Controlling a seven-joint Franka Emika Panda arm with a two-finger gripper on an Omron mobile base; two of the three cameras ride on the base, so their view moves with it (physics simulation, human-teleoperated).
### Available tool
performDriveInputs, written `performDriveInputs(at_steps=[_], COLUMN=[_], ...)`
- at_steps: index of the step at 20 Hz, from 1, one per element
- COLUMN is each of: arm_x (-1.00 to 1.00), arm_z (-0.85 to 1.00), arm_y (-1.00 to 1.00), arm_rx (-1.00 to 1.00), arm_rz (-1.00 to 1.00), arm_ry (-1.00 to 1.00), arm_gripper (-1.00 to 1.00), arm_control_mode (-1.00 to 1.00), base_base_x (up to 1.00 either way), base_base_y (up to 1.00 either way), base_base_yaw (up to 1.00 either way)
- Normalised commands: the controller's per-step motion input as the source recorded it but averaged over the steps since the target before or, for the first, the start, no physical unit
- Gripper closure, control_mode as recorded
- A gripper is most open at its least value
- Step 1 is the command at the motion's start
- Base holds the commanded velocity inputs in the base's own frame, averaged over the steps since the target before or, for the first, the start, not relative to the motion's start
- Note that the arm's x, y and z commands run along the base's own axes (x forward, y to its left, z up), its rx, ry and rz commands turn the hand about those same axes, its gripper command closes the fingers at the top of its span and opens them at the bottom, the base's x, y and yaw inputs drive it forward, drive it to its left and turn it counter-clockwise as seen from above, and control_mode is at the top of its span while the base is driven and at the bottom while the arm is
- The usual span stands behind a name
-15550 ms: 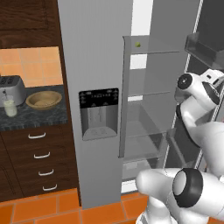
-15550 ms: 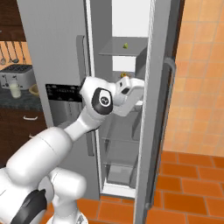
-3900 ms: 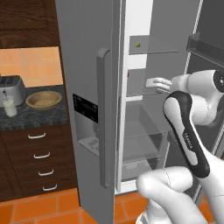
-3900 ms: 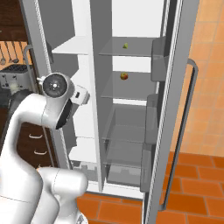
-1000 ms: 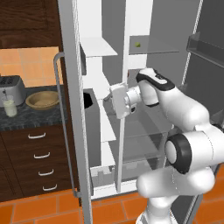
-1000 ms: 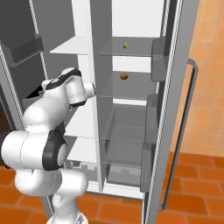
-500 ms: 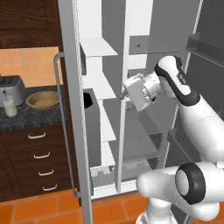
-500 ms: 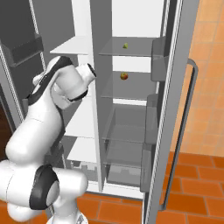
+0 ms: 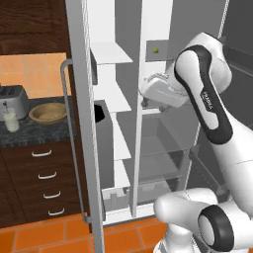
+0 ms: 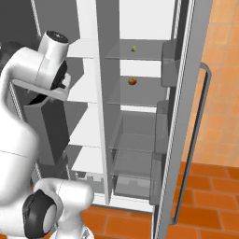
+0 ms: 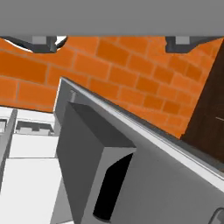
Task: Grab a lemon wedge from the fridge and one ice cube from the ice bowl, and put them in the glass of lemonade.
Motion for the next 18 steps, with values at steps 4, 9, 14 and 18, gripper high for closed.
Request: performDriveInputs(at_steps=[4,9,14,18], arm_x=[-0.97,-0.64,-0.12,0.08], arm_z=[0.23,-0.06,-0.01,-0.24], arm_y=[-0.49,-0.39,-0.28,-0.44], arm_rx=[-0.07,-0.12,-0.07,-0.04], arm_rz=[-0.29,-0.24,-0.21,-0.12], arm_ry=[-0.12,-0.14,0.00,-0.01], arm_gripper=[-1.00,-1.00,-1.00,-1.00], arm_control_mode=[-1.00,-1.00,-1.00,-1.00], base_base_x=[0.00,0.00,0.00,0.00], base_base_y=[0.00,0.00,0.00,0.00], base_base_yaw=[0.00,0.00,0.00,0.00])
